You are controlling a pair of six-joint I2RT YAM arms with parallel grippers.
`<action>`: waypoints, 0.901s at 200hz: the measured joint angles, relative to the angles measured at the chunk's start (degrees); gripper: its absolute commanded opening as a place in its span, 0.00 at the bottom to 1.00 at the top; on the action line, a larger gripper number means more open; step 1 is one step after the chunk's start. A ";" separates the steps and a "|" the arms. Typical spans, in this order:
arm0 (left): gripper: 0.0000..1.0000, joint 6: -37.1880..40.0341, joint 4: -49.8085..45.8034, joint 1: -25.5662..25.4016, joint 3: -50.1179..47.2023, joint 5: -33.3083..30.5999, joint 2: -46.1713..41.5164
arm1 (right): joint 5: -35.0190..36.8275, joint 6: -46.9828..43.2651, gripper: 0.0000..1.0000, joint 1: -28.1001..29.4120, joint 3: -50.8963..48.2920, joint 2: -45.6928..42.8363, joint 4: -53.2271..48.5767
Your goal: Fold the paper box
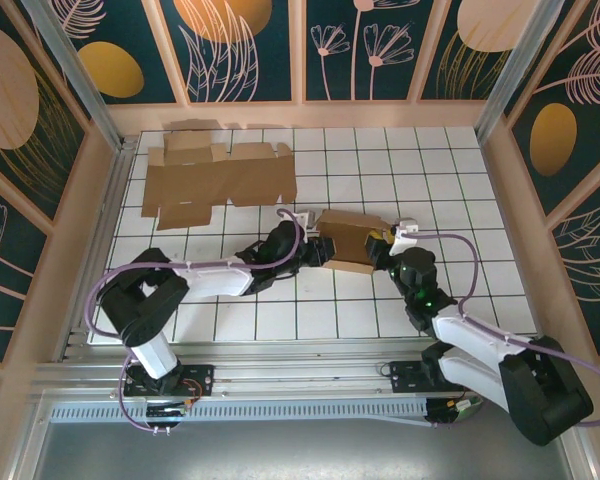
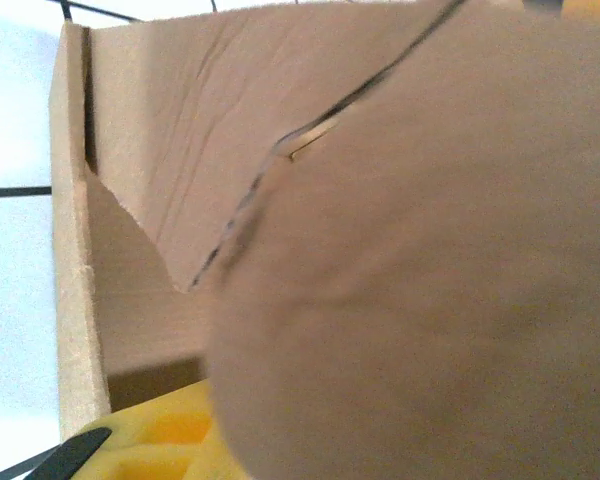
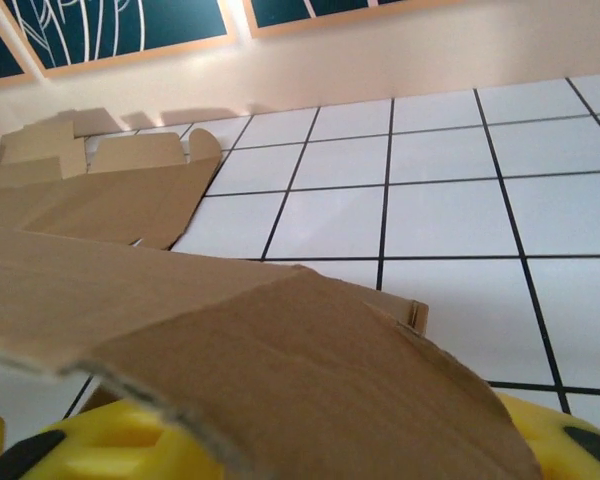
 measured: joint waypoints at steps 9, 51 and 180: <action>0.29 0.02 0.22 0.00 -0.37 0.15 -0.87 | -0.13 0.28 0.53 0.00 0.00 -1.18 -0.83; 0.28 -0.02 0.83 -0.37 -4.37 0.87 -4.35 | -3.76 2.10 0.67 0.00 0.13 -8.90 -8.17; 0.38 4.55 -26.99 4.96 21.86 -7.41 -15.85 | -22.73 11.65 0.80 -8.63 35.08 -10.08 -40.96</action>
